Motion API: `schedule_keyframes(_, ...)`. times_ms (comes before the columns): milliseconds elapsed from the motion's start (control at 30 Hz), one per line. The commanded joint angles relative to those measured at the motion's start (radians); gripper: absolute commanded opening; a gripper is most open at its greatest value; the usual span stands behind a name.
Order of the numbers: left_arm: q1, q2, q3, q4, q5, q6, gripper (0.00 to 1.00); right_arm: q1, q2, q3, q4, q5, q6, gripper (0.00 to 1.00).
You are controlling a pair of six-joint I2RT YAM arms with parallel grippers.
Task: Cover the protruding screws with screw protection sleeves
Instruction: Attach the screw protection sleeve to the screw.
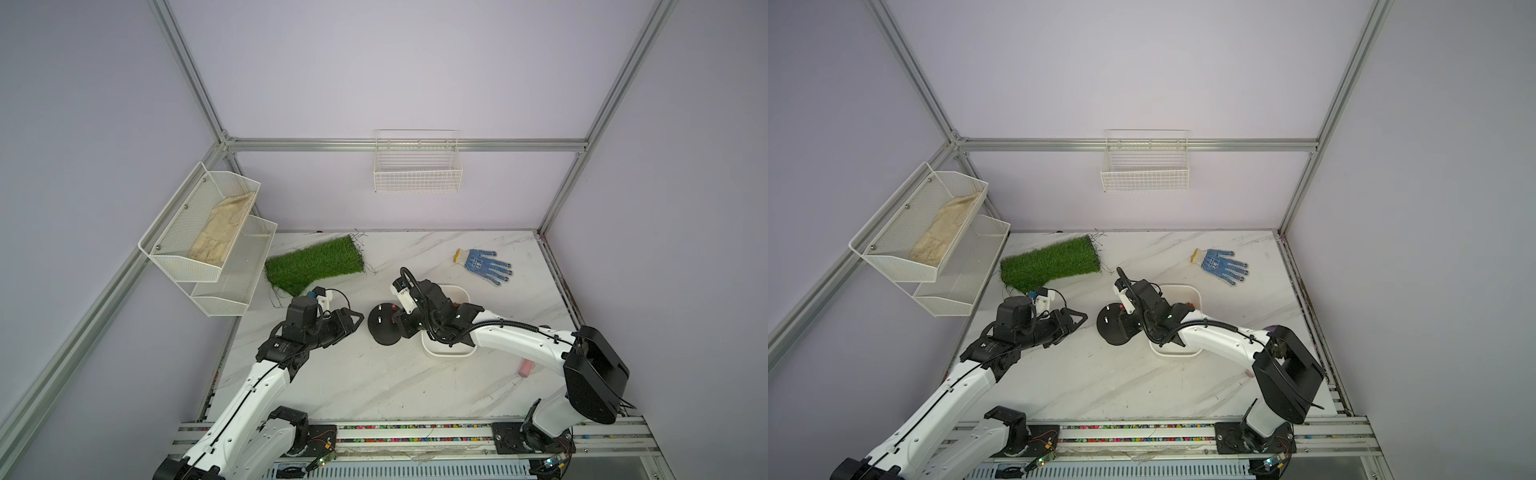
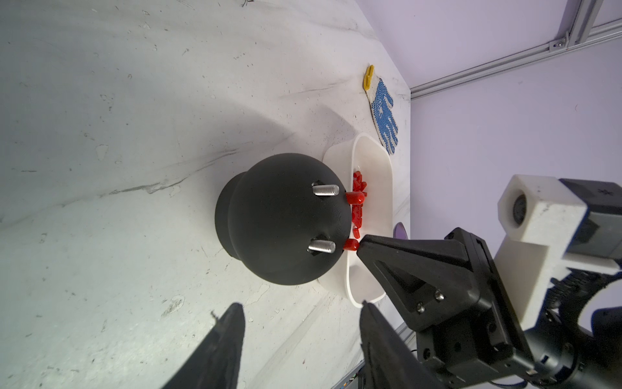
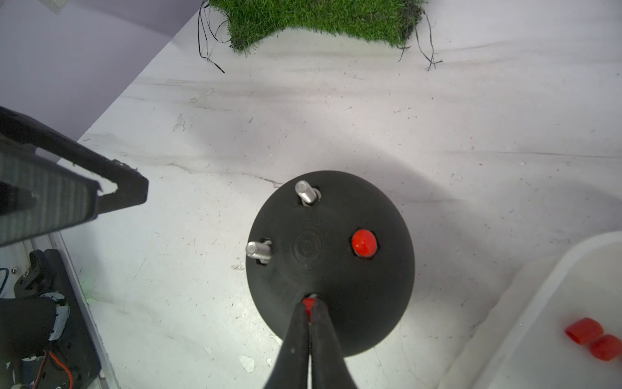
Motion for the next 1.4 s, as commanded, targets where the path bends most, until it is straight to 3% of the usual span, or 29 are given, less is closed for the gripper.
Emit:
schedule_keyframes(0,0.002,-0.011,-0.026,0.035,0.007,-0.011,0.56,-0.003,0.031,-0.003,-0.06,0.028,-0.009,0.09)
schedule_keyframes(267,0.001,0.006,-0.023,0.044,-0.01,-0.009,0.57,-0.003,0.0,0.041,-0.098,0.026,-0.008,0.12)
schedule_keyframes(533,0.001,0.108,0.065,0.057,-0.033,0.026,0.62,-0.003,-0.065,0.077,-0.098,0.022,0.025,0.35)
schedule_keyframes(767,0.001,0.242,0.166,0.052,-0.086,0.063,0.63,-0.004,-0.098,0.003,-0.042,0.034,0.095,0.43)
schedule_keyframes(833,0.004,0.292,0.211,0.037,-0.107,0.074,0.68,-0.003,-0.112,-0.031,-0.02,0.034,0.123,0.47)
schedule_keyframes(967,0.007,0.398,0.295,0.013,-0.13,0.1,0.76,-0.003,-0.14,-0.105,0.025,0.008,0.17,0.64)
schedule_keyframes(1133,0.01,0.554,0.396,0.002,-0.111,0.118,0.78,-0.003,-0.175,-0.206,0.081,-0.017,0.222,0.64)
schedule_keyframes(1367,0.019,0.745,0.52,-0.031,-0.071,0.14,0.72,0.0,-0.136,-0.279,0.171,-0.068,0.262,0.62)
